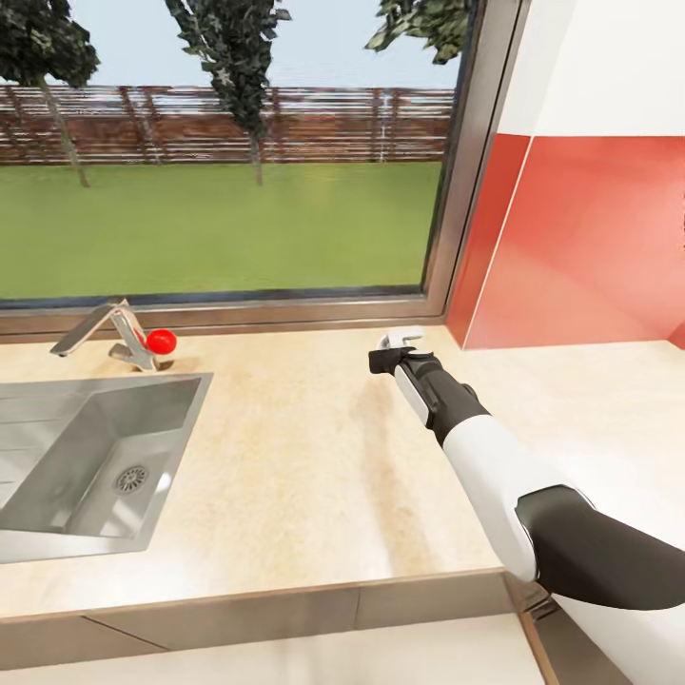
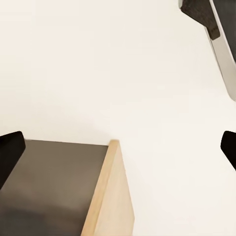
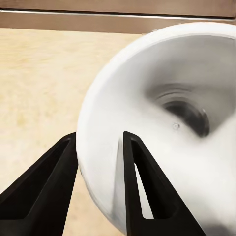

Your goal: Set up a coffee station on the kitchen countertop: keep the coffee maker on the countertop, move the bottle of coffee from the kitchen shelf to the counter next to the coffee maker, place a paper coffee filter on top of the coffee maker, put the saucer next to the coffee maker with the coffee cup on the saucer, and place the electric kettle next to the coffee maker.

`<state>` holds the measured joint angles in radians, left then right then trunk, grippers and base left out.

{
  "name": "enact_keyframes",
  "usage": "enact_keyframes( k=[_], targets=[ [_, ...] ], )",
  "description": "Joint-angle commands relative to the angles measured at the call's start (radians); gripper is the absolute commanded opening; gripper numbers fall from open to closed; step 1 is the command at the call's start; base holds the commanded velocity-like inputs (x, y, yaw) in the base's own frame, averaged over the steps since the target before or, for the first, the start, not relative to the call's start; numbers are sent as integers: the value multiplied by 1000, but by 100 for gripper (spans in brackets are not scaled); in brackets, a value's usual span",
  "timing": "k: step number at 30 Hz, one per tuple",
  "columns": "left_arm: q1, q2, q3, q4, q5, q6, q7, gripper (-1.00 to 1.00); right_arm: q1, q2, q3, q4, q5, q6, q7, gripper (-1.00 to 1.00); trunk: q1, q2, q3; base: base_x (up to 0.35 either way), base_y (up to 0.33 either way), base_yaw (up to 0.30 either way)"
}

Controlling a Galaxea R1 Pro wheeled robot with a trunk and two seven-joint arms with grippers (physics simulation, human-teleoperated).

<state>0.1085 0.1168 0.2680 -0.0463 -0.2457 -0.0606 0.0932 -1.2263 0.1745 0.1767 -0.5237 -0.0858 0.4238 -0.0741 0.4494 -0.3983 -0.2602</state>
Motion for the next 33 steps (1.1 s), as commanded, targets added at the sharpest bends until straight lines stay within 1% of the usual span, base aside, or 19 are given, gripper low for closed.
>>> enact_keyframes(
  k=[1,7,9,10,11,14,19,33],
  targets=[
    [0,0,8,-1,-10,-2,2,100,-1,0,4,-1,-9,4,-7,-100,1,-2,0,0,0,0],
    [-1,2,8,-1,-9,-2,2,100,-1,0,4,-2,-10,5,-6,-100,1,-2,9,0,0,0],
    [-1,3,9,-1,-9,-2,2,100,-1,0,5,-4,-11,6,16,-100,1,-2,13,0,0,0],
    [-1,3,9,-1,-9,-2,2,100,-1,0,6,-5,-11,7,43,-100,1,-2,14,0,0,0],
    [-1,3,10,-1,-9,-2,2,100,-1,0,5,-6,-11,11,86,-100,1,-2,16,0,0,0],
    [-1,2,10,-1,-9,-2,2,100,-1,0,6,-7,-11,34,133,-100,1,-2,20,0,0,0],
    [-1,1,10,-1,-9,-2,2,100,-1,0,3,-8,-10,44,143,-100,1,-2,28,0,0,0],
    [-1,0,9,-1,-9,-3,2,100,-1,0,-3,-9,-11,46,142,-100,1,-2,50,0,0,0]
  ],
)
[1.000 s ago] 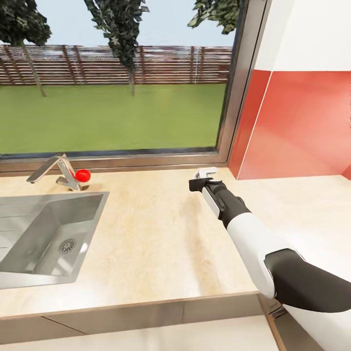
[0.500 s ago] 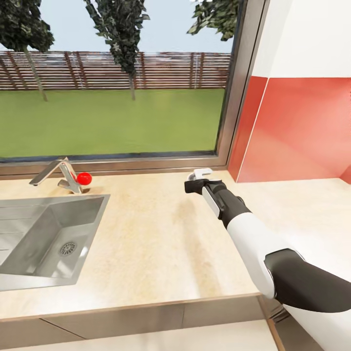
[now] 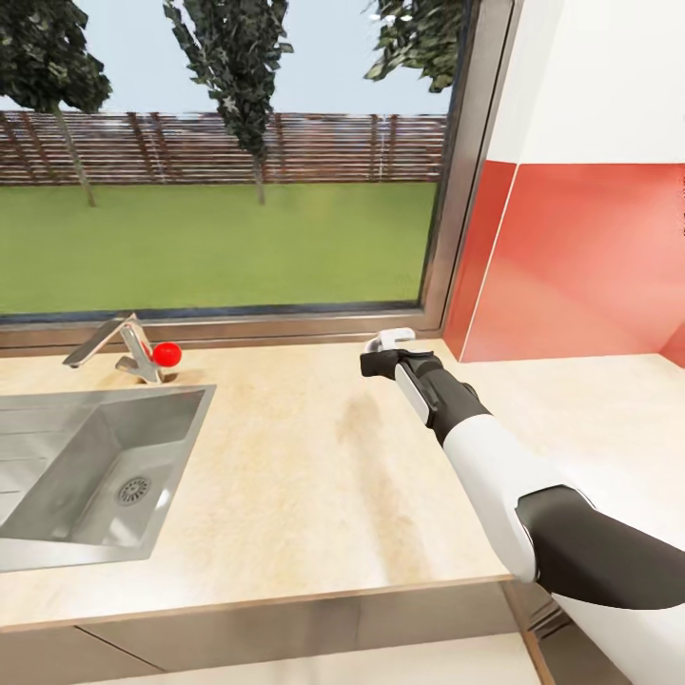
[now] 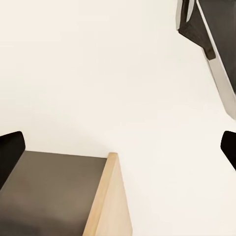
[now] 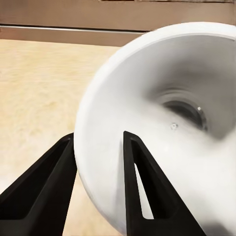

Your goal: Set up a coffee station on the kitchen countertop: keep the coffee maker on the countertop, move the bottle of coffee from the kitchen shelf to the counter next to the coffee maker, place a paper coffee filter on top of the coffee maker, put the saucer next to the coffee maker with the coffee cup on the saucer, and place the electric kettle next to the coffee maker.

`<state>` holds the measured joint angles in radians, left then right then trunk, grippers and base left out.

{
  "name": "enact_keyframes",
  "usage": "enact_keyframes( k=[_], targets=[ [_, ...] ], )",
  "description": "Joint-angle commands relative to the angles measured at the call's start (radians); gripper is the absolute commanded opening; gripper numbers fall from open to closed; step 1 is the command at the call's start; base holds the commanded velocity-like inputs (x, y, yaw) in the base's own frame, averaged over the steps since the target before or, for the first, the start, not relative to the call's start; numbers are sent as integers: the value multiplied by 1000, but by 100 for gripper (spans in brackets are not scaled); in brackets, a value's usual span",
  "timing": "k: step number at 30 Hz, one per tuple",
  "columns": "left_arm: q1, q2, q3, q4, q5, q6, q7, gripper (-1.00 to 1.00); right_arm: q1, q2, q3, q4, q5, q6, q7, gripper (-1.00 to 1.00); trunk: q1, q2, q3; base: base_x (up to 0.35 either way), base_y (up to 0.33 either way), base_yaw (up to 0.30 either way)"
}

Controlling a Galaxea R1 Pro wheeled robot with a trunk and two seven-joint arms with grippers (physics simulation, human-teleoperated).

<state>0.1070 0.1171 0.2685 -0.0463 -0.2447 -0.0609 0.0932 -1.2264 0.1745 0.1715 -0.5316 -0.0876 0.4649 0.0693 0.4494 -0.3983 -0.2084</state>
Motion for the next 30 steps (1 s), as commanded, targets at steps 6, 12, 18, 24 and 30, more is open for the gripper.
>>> enact_keyframes(
  k=[6,12,18,24,30],
  targets=[
    [0,-1,8,-1,-11,-3,2,100,-1,0,2,-1,-10,4,-1,-100,1,-2,8,0,0,0],
    [0,-2,8,-1,-10,-3,2,100,-1,0,1,-1,-12,3,-1,-100,1,-2,17,0,0,0],
    [0,-2,8,-1,-10,-3,2,100,-1,0,0,-1,-12,3,0,-100,1,-2,27,0,0,0],
    [1,-2,8,-1,-10,-3,2,100,-1,0,0,-2,-12,3,1,-100,1,-2,36,0,0,-55],
    [0,-2,8,-1,-10,-4,2,100,-1,0,0,-8,-12,3,2,-100,1,-2,45,0,0,-70]
  ],
)
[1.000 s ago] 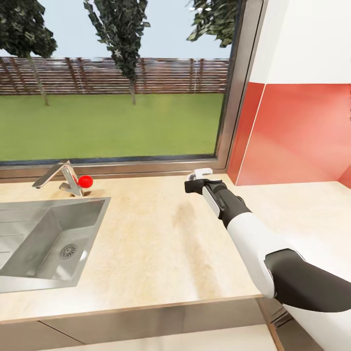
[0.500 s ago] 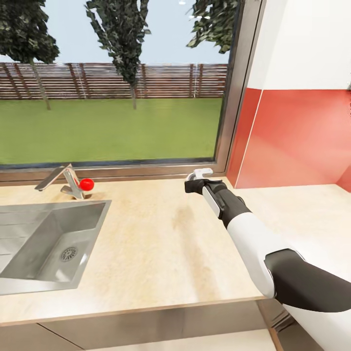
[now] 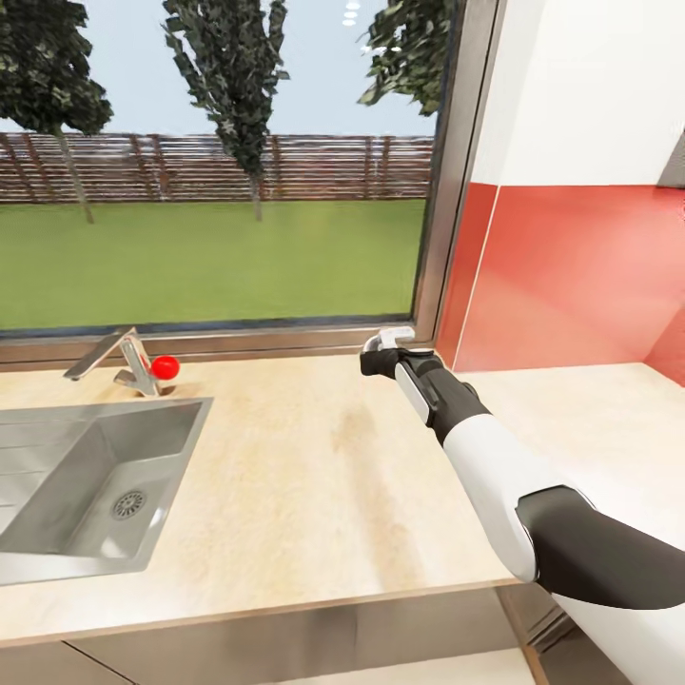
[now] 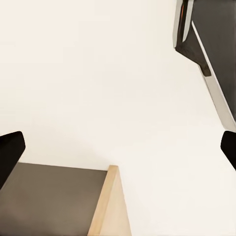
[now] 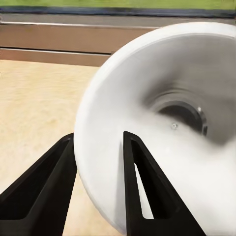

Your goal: Set up a coffee station on the kitchen countertop: keep the coffee maker on the countertop, move the bottle of coffee from the kitchen shelf to the counter next to the coffee maker, place a paper coffee filter on top of the coffee maker, put the saucer next to the coffee maker with the coffee cup on the saucer, and place the electric kettle next to the coffee maker.

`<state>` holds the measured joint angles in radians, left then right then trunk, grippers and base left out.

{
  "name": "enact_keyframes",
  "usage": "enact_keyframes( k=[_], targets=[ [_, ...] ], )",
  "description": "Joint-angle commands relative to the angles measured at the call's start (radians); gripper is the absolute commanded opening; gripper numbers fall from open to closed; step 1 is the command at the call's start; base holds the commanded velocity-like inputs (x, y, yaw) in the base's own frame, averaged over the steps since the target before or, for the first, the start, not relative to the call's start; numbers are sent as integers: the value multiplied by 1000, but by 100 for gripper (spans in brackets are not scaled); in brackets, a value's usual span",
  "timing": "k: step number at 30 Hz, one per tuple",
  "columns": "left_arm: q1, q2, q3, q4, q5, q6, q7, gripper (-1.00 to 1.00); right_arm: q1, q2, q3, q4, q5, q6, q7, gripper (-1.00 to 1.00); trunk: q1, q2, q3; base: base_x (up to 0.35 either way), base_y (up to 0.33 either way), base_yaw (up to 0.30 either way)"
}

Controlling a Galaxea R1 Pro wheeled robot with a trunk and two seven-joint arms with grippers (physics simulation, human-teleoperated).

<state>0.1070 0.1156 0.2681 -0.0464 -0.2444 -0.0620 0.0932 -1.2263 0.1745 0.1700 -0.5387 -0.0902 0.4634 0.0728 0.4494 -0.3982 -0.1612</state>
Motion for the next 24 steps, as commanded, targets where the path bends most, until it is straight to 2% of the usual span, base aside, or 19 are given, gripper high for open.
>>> enact_keyframes(
  k=[1,17,24],
  targets=[
    [0,0,8,-1,-10,-2,2,100,-1,0,2,-1,-9,4,-2,-100,1,-2,0,0,0,-14],
    [-8,-1,12,-2,-5,-2,2,100,-1,0,0,-3,-9,4,-1,-100,1,-2,25,0,0,-1],
    [-12,-4,13,-1,-4,-2,2,100,-1,0,1,-33,-9,6,0,-100,1,-2,27,0,0,0]
  ],
)
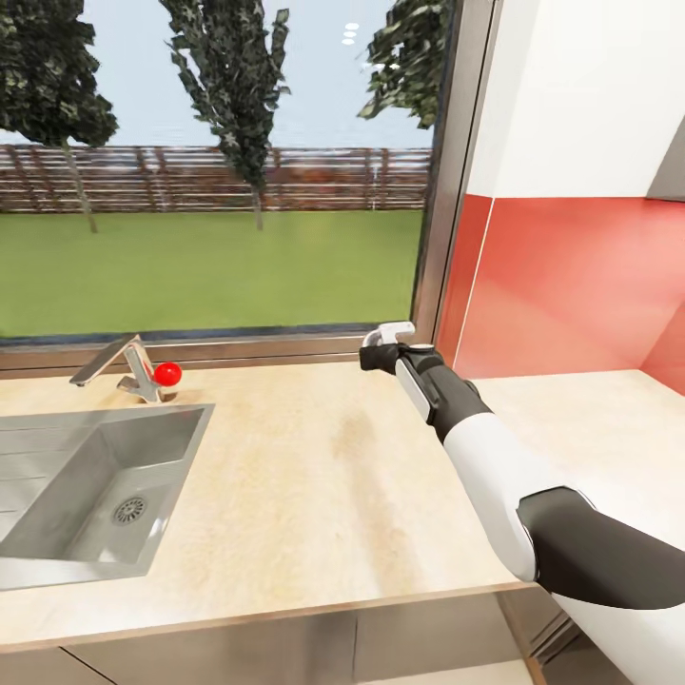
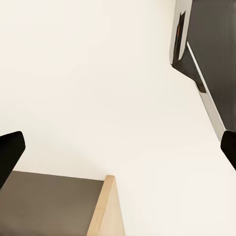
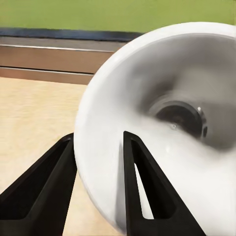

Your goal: Set up a coffee station on the kitchen countertop: keep the coffee maker on the countertop, move the bottle of coffee from the kitchen shelf to the counter next to the coffee maker, place a paper coffee filter on top of the coffee maker, put the saucer next to the coffee maker with the coffee cup on the saucer, and place the electric kettle next to the coffee maker.

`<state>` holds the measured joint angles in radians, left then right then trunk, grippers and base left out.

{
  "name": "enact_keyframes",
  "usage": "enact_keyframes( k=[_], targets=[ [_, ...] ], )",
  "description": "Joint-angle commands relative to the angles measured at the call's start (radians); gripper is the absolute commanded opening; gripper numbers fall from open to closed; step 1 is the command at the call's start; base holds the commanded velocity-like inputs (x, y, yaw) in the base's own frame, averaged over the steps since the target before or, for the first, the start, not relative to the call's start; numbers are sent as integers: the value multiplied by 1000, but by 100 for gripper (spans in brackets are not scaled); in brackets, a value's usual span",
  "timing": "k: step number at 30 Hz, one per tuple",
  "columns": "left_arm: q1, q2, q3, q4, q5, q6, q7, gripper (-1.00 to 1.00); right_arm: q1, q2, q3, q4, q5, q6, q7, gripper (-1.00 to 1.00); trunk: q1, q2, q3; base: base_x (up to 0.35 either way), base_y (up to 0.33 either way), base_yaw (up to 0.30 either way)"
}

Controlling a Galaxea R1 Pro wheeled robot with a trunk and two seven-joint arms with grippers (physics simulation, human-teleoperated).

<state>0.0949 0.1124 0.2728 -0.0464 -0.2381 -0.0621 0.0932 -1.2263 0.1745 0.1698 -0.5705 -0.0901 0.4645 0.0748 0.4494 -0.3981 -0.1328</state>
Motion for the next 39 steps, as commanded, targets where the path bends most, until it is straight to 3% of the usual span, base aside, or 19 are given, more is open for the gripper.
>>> enact_keyframes(
  k=[1,2,3,9,16,29,39],
  targets=[
    [0,0,8,-1,-10,-2,2,100,-1,0,1,-2,-10,5,2,-100,1,-2,-2,0,0,0],
    [0,0,8,-1,-10,-2,2,100,-1,0,1,-2,-10,5,6,-100,1,-2,-2,0,0,0],
    [0,0,8,-1,-10,-2,2,100,-1,0,1,-3,-10,5,62,-100,1,-2,-2,0,0,0],
    [0,1,7,-1,-10,-2,2,100,-1,0,-1,-3,-10,6,135,-100,1,-2,-2,0,0,0],
    [0,1,7,-1,-10,-2,2,100,-1,0,-1,4,-7,6,315,-100,1,-2,4,0,0,0],
    [0,0,9,-1,-9,-2,3,100,0,0,0,15,-6,5,339,-100,1,-2,24,-9,8,0],
    [0,1,11,-2,-9,-2,3,100,1,0,2,33,-5,6,336,-100,1,-2,40,-213,188,0]
  ],
)
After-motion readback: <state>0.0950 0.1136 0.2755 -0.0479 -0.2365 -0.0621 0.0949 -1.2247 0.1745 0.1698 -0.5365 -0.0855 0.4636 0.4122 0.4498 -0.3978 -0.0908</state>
